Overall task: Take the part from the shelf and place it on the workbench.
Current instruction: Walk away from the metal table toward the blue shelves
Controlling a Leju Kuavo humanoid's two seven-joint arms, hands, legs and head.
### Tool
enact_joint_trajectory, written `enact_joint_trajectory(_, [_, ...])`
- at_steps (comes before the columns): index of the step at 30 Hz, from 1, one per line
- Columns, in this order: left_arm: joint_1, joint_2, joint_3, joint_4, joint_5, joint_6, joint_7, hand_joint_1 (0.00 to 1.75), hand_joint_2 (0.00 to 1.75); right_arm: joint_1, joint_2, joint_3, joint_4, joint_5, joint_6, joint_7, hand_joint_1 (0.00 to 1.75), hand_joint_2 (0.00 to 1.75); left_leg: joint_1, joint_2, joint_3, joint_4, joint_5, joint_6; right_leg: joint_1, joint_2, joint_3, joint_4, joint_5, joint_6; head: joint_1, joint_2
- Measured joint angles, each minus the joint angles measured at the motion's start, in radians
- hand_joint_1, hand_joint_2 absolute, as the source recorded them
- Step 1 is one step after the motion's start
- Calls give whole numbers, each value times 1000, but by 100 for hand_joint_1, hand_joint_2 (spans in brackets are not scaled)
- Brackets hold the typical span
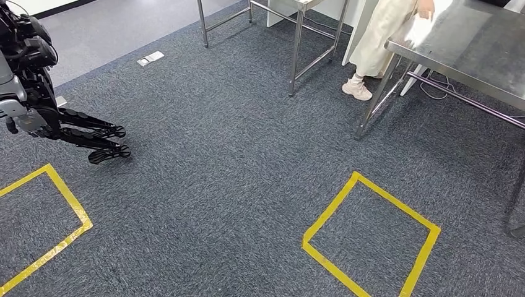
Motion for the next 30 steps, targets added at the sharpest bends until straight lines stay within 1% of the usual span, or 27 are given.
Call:
enact_joint_trajectory(2, [0,1,0,0,-5,0,4,0,175,-1,0,1,0,-1,0,3,0,0,4,-10,3,-6,4,11,-4,4,-5,14,-11,6,-1,0])
enact_joint_trajectory(3, [0,1,0,0,-7,0,6,0,175,-2,0,1,0,-2,1,5,0,0,7,-15,4,-9,7,16,-6,14,-19,46,-29,4,0,0])
enact_joint_trajectory(4, [0,0,0,0,-9,-1,7,0,175,-1,0,1,0,-5,1,7,0,0,10,-20,6,-11,11,21,-8,27,-46,102,-57,-1,3,0])
enact_joint_trajectory(6, [0,0,0,0,-14,-6,10,0,175,1,0,1,0,-11,4,12,0,0,9,-34,3,-10,13,24,-7,45,-126,266,-124,-12,11,0])
enact_joint_trajectory(7, [0,-1,0,0,-15,-12,12,0,175,3,-1,1,0,-15,6,15,0,0,8,-44,2,-10,13,24,-6,49,-161,332,-144,-12,14,0])
enact_joint_trajectory(8, [0,-1,0,0,-15,-20,13,0,175,5,-2,1,0,-20,8,18,0,0,8,-55,2,-8,13,24,-5,52,-178,360,-146,-7,14,0])
enact_joint_trajectory(9, [0,-2,0,0,-15,-27,13,0,175,7,-3,1,0,-27,11,20,0,0,7,-68,2,-6,13,23,-4,56,-171,339,-128,0,15,0])
enact_joint_trajectory(10, [-1,-4,0,0,-16,-31,14,0,175,7,-5,0,0,-32,13,20,0,0,7,-81,2,-3,13,21,-4,63,-143,276,-97,8,16,0])
enact_joint_trajectory(11, [-3,-6,-1,0,-17,-34,14,0,175,7,-6,0,0,-36,14,19,0,0,7,-93,1,1,12,18,-6,85,-106,193,-62,14,17,0])
enact_joint_trajectory(12, [-5,-8,-1,0,-19,-34,16,0,175,7,-7,-1,0,-39,14,18,0,0,6,-105,-2,8,10,13,-5,105,-76,122,-34,12,19,0])
enact_joint_trajectory(13, [-8,-9,-2,0,-20,-34,18,0,175,6,-8,-1,0,-41,15,16,0,0,5,-115,-6,13,8,7,-3,121,-57,77,-18,5,20,0])
enact_joint_trajectory(14, [-10,-10,-3,0,-21,-34,20,0,175,5,-8,-1,0,-42,15,14,0,0,4,-124,-10,17,7,1,-1,130,-50,58,-11,-6,20,0])
enact_joint_trajectory(15, [-11,-11,-4,0,-23,-34,23,0,175,4,-8,-1,0,-42,16,12,0,0,4,-133,-14,20,7,-6,3,121,-51,60,-11,-19,19,0])
enact_joint_trajectory(16, [-12,-11,-5,0,-24,-35,26,0,175,3,-8,-1,0,-40,17,10,0,0,6,-139,-18,21,8,-12,-1,110,-49,62,-9,-29,17,0])
enact_joint_trajectory(17, [-12,-11,-6,0,-25,-35,28,0,175,1,-8,-1,0,-38,18,8,0,0,7,-127,-24,31,1,-18,-3,100,-48,62,-7,-39,14,0])
enact_joint_trajectory(18, [-13,-10,-6,0,-25,-37,30,0,175,1,-7,-1,0,-34,19,6,0,0,8,-103,-38,58,-16,-23,-6,88,-46,61,-5,-49,8,0])
enact_joint_trajectory(19, [-16,-9,-7,0,-26,-39,32,0,175,1,-6,-1,0,-31,20,5,0,0,9,-73,-61,105,-45,-27,-7,75,-46,60,-4,-57,1,0])
enact_joint_trajectory(20, [-18,-9,-8,0,-27,-42,34,0,175,2,-6,-1,0,-28,22,4,0,0,11,-42,-94,171,-81,-32,-3,61,-46,60,-5,-64,-5,0])
enact_joint_trajectory(21, [-20,-9,-9,0,-27,-44,36,0,175,3,-7,-1,0,-27,23,2,0,0,15,-26,-132,244,-115,-37,0,46,-46,61,-7,-70,-10,0])
enact_joint_trajectory(22, [-21,-9,-10,0,-28,-46,38,0,175,4,-7,-1,0,-26,23,0,0,0,18,-19,-163,302,-135,-42,3,32,-46,62,-9,-72,-11,0])
enact_joint_trajectory(23, [-21,-9,-10,0,-29,-46,40,0,175,4,-8,-1,0,-25,24,-1,0,0,21,-15,-179,331,-138,-45,5,18,-47,63,-11,-73,-11,0])
enact_joint_trajectory(24, [-21,-9,-10,0,-31,-47,42,0,175,4,-8,-1,0,-25,24,-3,0,0,24,-10,-175,321,-122,-47,6,6,-47,65,-13,-73,-11,0])
enact_joint_trajectory(25, [-21,-8,-10,0,-33,-47,43,0,175,2,-8,-1,0,-25,25,-4,0,0,25,-3,-150,273,-91,-47,7,-5,-46,68,-17,-72,-12,0])
enact_joint_trajectory(27, [-25,-8,-12,0,-35,-47,45,0,175,1,-8,-1,0,-25,25,-5,0,0,23,37,-73,136,-33,-40,13,-25,-45,75,-26,-65,-17,0])
enact_joint_trajectory(28, [-28,-8,-13,0,-36,-46,46,0,175,0,-8,-1,0,-25,25,-5,0,0,20,51,-46,88,-20,-35,16,-34,-45,78,-31,-60,-16,0])
enact_joint_trajectory(29, [-31,-8,-14,0,-36,-47,47,0,175,0,-8,-1,0,-25,25,-6,0,0,17,59,-33,64,-17,-29,20,-43,-43,79,-35,-55,-15,0])
enact_joint_trajectory(30, [-33,-7,-15,0,-36,-47,48,0,175,-1,-9,-1,0,-25,25,-6,0,0,13,52,-34,60,-19,-24,22,-53,-42,79,-38,-50,-13,0])
